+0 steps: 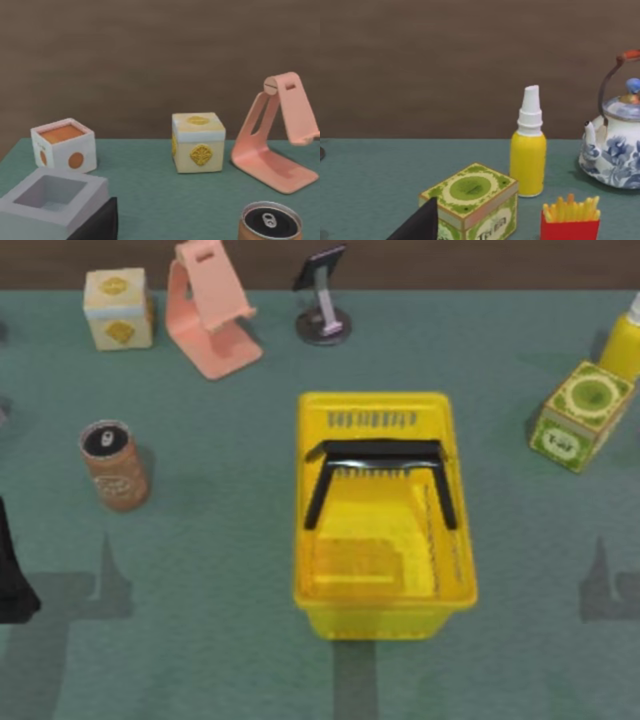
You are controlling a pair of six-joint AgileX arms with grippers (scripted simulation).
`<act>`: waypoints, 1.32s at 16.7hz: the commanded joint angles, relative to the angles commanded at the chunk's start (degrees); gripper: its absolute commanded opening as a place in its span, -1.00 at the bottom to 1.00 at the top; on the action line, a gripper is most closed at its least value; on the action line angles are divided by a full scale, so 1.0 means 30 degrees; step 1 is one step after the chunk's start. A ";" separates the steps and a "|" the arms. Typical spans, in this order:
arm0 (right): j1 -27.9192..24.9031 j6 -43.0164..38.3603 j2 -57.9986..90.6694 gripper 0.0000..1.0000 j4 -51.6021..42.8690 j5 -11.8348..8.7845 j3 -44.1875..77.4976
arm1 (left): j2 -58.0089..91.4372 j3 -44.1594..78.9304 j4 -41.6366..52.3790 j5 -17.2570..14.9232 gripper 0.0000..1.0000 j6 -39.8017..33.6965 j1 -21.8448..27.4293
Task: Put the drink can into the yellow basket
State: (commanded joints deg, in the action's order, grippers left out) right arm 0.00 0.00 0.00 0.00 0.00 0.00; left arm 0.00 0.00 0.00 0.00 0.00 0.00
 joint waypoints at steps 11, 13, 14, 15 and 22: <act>0.0000 0.0000 0.0000 1.00 0.0000 0.0000 0.0000 | 0.8910 0.8103 0.5331 -0.0042 1.00 0.3153 0.0686; 0.0000 0.0000 0.0000 1.00 0.0000 0.0000 0.0000 | 1.2798 1.1197 0.7388 -0.0020 1.00 0.4342 0.0911; 0.0000 0.0000 0.0000 1.00 0.0000 0.0000 0.0000 | 1.4895 1.2798 0.8471 -0.0011 1.00 0.4963 0.1032; 0.0000 0.0000 0.0000 1.00 0.0000 0.0000 0.0000 | 1.7061 1.4418 0.9577 -0.0003 1.00 0.5593 0.1155; 0.0000 0.0000 0.0000 1.00 0.0000 0.0000 0.0000 | 3.1872 2.5279 1.7088 0.0018 1.00 0.9843 0.2023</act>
State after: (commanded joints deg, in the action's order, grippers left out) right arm 0.00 0.00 0.00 0.00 0.00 0.00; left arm 95.62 75.84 51.26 0.05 29.53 6.07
